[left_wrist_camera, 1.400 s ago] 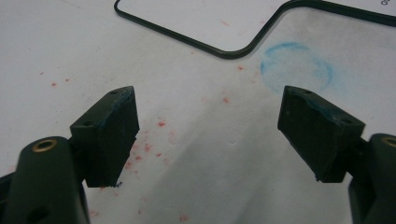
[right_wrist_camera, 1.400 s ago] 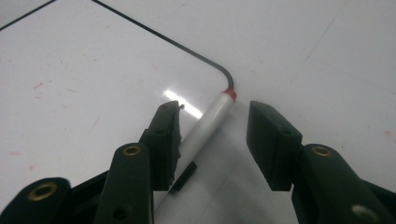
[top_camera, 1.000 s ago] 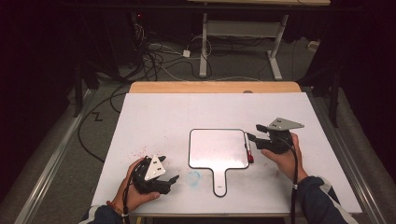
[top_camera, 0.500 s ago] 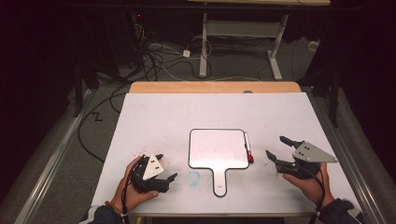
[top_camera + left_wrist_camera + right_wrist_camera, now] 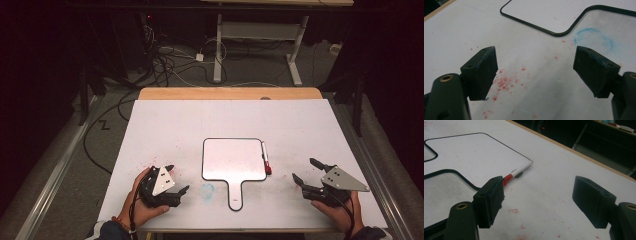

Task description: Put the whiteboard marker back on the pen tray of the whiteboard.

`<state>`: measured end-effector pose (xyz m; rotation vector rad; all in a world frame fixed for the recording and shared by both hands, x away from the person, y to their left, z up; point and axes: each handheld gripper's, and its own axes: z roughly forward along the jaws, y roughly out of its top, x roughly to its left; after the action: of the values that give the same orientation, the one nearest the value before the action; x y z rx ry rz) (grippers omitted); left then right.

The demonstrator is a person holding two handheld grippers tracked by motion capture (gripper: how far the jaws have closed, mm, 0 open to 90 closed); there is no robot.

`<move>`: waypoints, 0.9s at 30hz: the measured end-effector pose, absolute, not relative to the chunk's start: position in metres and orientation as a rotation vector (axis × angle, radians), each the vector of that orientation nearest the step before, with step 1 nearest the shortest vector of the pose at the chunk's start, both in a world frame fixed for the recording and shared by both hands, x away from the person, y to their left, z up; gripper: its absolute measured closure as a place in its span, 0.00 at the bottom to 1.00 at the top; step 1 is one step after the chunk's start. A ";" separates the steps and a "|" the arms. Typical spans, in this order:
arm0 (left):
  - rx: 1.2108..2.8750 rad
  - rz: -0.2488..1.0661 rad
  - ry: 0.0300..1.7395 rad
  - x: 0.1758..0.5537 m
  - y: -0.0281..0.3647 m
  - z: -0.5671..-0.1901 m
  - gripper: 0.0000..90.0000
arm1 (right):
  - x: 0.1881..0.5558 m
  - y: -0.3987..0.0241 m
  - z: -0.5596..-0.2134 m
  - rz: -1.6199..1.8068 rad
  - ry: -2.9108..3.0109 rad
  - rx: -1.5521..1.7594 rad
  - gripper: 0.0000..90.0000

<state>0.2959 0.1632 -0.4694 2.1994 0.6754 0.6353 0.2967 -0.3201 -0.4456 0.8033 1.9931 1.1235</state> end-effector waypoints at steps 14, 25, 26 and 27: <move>2.204 0.645 0.675 0.295 0.164 -0.470 0.21 | 0.298 -0.314 -0.447 1.113 2.000 0.775 0.30; 2.214 0.656 0.672 0.298 0.163 -0.471 0.21 | 0.299 -0.309 -0.449 1.074 2.014 0.744 0.29; 2.214 0.655 0.672 0.298 0.163 -0.471 0.21 | 0.299 -0.309 -0.449 1.067 2.012 0.743 0.29; 2.214 0.654 0.673 0.299 0.163 -0.471 0.21 | 0.299 -0.309 -0.449 1.067 2.011 0.743 0.29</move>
<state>0.2987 0.1628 -0.4707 2.2138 0.6731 0.6542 0.2986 -0.3087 -0.4492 0.7428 2.0111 1.0672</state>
